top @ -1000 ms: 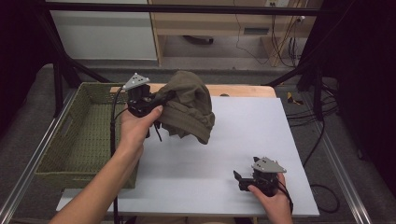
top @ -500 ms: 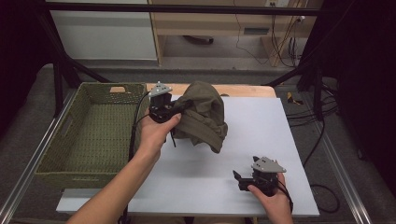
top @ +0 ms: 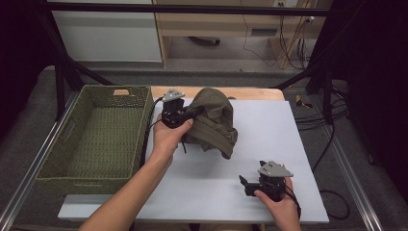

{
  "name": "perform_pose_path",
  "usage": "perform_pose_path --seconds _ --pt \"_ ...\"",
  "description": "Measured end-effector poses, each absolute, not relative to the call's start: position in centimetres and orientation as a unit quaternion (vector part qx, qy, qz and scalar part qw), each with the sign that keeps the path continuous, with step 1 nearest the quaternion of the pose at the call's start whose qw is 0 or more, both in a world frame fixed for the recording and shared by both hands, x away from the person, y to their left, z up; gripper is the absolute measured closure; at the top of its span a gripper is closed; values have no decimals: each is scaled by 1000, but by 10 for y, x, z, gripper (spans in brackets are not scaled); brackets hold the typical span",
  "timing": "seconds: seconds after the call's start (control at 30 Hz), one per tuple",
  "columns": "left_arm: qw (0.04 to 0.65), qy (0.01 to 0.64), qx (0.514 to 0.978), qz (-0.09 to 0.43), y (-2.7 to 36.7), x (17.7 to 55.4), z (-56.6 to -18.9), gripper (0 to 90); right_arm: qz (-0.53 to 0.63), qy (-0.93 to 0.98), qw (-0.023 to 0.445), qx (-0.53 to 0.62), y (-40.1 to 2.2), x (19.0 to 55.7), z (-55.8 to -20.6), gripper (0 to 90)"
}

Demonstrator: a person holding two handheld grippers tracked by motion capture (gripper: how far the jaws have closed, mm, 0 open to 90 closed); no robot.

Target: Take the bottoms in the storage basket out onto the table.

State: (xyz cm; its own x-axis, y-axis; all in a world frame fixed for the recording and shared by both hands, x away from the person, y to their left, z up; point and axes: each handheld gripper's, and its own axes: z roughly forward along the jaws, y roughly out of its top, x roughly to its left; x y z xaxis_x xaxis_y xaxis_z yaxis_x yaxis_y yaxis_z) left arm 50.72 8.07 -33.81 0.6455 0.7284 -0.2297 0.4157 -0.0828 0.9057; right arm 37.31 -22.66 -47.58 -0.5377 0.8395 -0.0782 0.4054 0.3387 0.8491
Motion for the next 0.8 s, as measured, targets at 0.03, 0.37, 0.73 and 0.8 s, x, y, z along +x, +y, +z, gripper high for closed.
perform_pose_path --seconds 0.03,0.37,0.73,0.8 --pt "549 396 722 142 80 507 -338 815 412 773 264 403 -226 373 -476 86" --pt "553 397 721 129 76 508 -342 815 411 774 261 405 -226 374 -476 84" --pt "551 391 727 119 60 510 -350 815 413 774 262 403 -227 375 -476 83" --pt "547 394 729 116 58 513 -355 815 414 773 261 404 -227 375 -476 83"
